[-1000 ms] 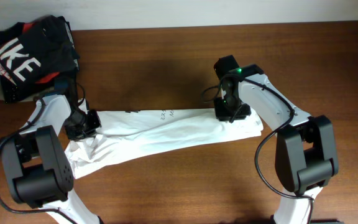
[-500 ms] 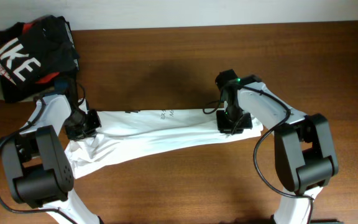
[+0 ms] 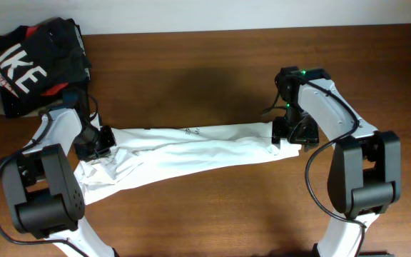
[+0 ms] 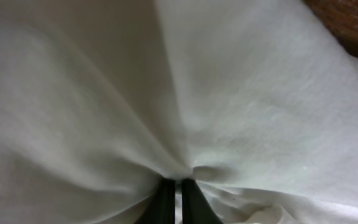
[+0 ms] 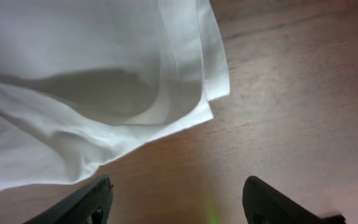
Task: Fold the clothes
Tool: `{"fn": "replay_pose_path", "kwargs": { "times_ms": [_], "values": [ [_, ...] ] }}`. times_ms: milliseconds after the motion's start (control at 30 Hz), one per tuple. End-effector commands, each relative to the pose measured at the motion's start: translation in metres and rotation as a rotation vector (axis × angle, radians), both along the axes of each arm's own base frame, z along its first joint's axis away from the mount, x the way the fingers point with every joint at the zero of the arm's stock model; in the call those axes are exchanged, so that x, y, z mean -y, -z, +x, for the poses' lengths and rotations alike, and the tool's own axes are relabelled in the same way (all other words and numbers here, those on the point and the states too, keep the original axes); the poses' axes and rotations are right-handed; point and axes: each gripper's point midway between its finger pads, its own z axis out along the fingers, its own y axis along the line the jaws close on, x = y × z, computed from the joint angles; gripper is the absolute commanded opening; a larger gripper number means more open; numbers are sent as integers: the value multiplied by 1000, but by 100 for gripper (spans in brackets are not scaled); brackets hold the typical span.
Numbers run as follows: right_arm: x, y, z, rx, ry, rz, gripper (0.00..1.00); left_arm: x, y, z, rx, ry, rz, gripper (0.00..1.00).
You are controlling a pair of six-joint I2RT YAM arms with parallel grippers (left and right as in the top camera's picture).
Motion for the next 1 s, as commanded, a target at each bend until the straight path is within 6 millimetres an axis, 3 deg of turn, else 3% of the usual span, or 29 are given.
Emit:
{"fn": "replay_pose_path", "kwargs": {
  "times_ms": [0,100,167,233,333,433,600,667,767,867,967],
  "values": [
    [-10,-19,30,108,-19,39,75,-21,34,-24,-116,7,93,7],
    [-16,-9,37,131,-96,82,75,-21,34,-24,-116,7,92,7],
    [-17,10,30,102,-97,94,63,-21,34,-24,-116,7,92,7],
    [-16,27,23,90,-111,97,61,-21,34,-24,-116,6,92,7],
    [-18,32,22,92,-120,105,47,-21,34,-24,-116,6,92,7],
    [-18,34,23,100,-122,106,48,-21,34,-24,-116,6,92,7],
    [-17,40,24,111,-122,103,15,-21,34,-24,-115,6,92,7],
    [-16,41,26,122,-119,98,4,-21,34,-24,-116,6,92,7],
    [3,38,28,134,-51,-22,4,-21,34,-24,-116,7,93,7],
    [29,15,26,116,18,-142,4,-21,34,-24,-116,7,93,7],
    [52,-10,33,129,95,-147,4,-21,34,-24,-116,6,92,7]
  ]
}}
